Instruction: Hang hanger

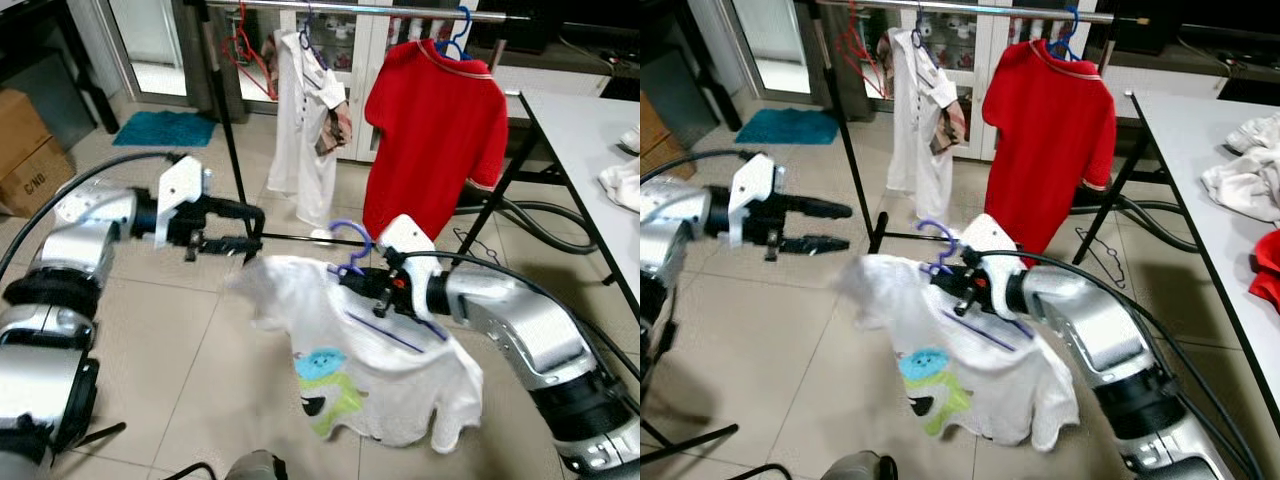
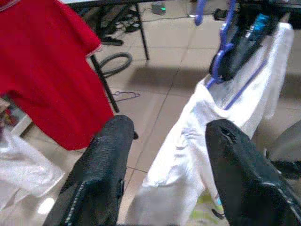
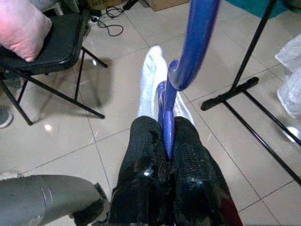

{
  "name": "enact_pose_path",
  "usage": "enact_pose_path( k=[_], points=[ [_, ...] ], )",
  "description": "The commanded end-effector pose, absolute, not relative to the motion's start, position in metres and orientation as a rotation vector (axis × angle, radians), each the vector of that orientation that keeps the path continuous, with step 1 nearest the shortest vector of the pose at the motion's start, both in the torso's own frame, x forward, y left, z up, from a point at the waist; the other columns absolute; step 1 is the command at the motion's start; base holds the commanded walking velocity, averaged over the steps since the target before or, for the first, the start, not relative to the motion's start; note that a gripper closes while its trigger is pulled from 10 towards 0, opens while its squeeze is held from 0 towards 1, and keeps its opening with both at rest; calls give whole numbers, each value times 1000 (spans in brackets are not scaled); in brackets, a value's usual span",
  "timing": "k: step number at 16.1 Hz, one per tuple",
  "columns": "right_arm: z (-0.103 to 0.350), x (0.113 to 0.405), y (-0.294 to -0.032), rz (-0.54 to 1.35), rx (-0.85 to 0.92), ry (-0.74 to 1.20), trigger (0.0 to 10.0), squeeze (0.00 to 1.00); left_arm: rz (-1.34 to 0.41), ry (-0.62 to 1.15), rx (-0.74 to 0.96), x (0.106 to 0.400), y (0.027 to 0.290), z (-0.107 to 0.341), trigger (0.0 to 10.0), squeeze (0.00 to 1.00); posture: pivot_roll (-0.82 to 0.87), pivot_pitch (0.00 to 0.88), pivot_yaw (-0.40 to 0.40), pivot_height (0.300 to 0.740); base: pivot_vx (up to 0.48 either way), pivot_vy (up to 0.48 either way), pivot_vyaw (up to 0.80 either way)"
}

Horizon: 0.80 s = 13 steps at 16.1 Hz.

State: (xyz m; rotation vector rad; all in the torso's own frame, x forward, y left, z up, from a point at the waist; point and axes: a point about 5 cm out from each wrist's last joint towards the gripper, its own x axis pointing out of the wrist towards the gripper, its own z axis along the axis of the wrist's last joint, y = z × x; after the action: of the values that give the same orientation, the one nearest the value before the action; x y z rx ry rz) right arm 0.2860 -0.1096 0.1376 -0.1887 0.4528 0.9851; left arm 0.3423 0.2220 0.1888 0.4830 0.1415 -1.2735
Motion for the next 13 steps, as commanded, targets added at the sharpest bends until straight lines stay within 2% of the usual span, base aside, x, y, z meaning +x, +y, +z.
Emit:
enact_pose_path(
  k=[1,4,5,6,7,10,13],
  points=[
    [150,290,-118,950,-169,382,0,0,-1195,124,437,341,233,191,10000,1000,20,0,20,740,0,0,0],
    [178,293,-133,976,-107,217,0,0,-1173,202,362,334,244,178,10000,1000,34,0,11,740,0,0,0],
    [194,286,-138,1058,-86,145,0,0,-1202,195,317,329,243,175,10000,902,28,0,17,740,0,0,0],
    [197,283,-140,1084,-83,137,0,0,-1208,206,300,328,243,174,10000,494,28,0,17,740,0,0,0],
    [201,276,-146,1138,-87,136,0,0,-1219,200,315,327,243,174,10000,0,23,0,14,740,0,0,0],
    [208,265,-157,1233,-110,141,0,0,-1272,172,421,328,239,184,10000,0,14,0,20,740,0,0,0],
    [208,260,-161,1277,-136,167,0,0,-1336,135,406,331,233,206,10000,0,32,0,27,740,0,0,0]
  ],
)
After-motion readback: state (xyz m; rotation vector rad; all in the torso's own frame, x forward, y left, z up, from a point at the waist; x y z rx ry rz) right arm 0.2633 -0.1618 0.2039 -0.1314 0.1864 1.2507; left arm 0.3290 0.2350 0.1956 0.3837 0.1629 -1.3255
